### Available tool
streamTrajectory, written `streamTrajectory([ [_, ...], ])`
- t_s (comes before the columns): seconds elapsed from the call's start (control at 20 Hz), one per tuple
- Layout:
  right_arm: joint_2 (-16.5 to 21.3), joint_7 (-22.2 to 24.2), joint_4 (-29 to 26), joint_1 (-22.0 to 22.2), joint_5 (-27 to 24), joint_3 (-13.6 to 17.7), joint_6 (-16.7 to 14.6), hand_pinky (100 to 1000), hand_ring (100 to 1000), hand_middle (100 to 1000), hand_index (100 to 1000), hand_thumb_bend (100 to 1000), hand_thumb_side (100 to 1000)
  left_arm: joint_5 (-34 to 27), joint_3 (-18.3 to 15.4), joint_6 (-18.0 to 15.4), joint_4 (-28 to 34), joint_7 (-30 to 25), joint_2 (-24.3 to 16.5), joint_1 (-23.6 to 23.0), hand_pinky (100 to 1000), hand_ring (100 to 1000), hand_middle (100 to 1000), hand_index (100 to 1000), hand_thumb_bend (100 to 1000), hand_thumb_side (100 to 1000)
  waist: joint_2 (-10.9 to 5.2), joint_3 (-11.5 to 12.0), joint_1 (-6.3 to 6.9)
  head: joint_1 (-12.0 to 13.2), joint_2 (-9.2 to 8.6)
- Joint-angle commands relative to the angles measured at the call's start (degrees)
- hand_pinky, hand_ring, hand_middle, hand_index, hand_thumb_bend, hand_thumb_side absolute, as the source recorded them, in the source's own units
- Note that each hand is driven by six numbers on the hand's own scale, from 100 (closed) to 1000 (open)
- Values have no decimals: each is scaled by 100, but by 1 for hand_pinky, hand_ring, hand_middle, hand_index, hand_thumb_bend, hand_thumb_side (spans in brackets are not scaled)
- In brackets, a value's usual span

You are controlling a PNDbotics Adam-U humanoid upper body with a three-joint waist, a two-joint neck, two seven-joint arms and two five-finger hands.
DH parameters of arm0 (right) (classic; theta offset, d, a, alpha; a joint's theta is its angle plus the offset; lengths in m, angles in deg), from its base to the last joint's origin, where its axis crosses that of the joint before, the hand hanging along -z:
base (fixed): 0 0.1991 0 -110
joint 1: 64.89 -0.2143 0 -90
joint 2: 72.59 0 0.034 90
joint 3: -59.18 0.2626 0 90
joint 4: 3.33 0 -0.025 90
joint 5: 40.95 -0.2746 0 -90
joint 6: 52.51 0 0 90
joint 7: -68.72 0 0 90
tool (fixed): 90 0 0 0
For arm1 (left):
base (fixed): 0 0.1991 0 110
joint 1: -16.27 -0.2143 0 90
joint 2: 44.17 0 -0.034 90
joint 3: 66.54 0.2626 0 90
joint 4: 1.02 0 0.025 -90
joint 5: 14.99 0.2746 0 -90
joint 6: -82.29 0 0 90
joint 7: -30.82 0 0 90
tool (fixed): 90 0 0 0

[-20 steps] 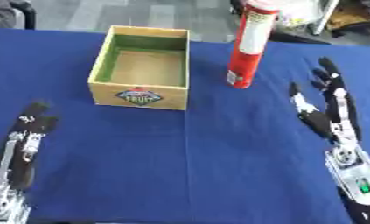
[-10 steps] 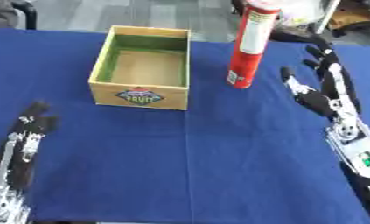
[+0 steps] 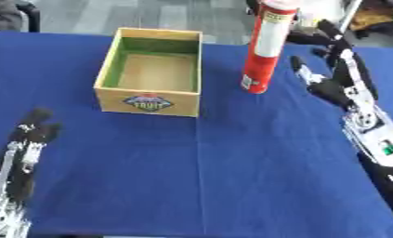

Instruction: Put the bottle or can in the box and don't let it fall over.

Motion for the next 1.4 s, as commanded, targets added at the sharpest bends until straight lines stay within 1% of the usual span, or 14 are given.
streamTrajectory([
  [0.05, 160, 61, 78, -191, -141, -24, -40, 881, 955, 976, 1000, 360, 372, -26, 11, -6, 78, -21, -55, 60, 854, 807, 853, 943, 433, 754, -94, 14, 19, -22, -29],
  [0.35, 106, 165, 240, -388, -291, -107, -93, 880, 954, 975, 1000, 355, 377, -28, 17, -5, 76, -28, -49, 66, 854, 808, 853, 943, 433, 754, -83, 36, 32, -38, -26],
  [0.75, 48, 302, 411, -538, -399, -181, -132, 880, 953, 973, 1000, 347, 386, -31, 22, -3, 73, -37, -40, 73, 854, 809, 853, 943, 433, 755, -70, 62, 38, -58, -28],
  [1.05, -4, 352, 559, -657, -435, -205, -153, 879, 953, 972, 1000, 344, 388, -33, 28, -4, 72, -44, -31, 84, 854, 810, 853, 943, 432, 756, -57, 86, 45, -80, -38],
  [1.4, -78, 353, 864, -821, -513, -199, -212, 878, 951, 969, 1000, 342, 391, -39, 40, -2, 78, -57, -18, 103, 855, 811, 852, 943, 432, 756, -37, 124, 56, -119, -48],
])
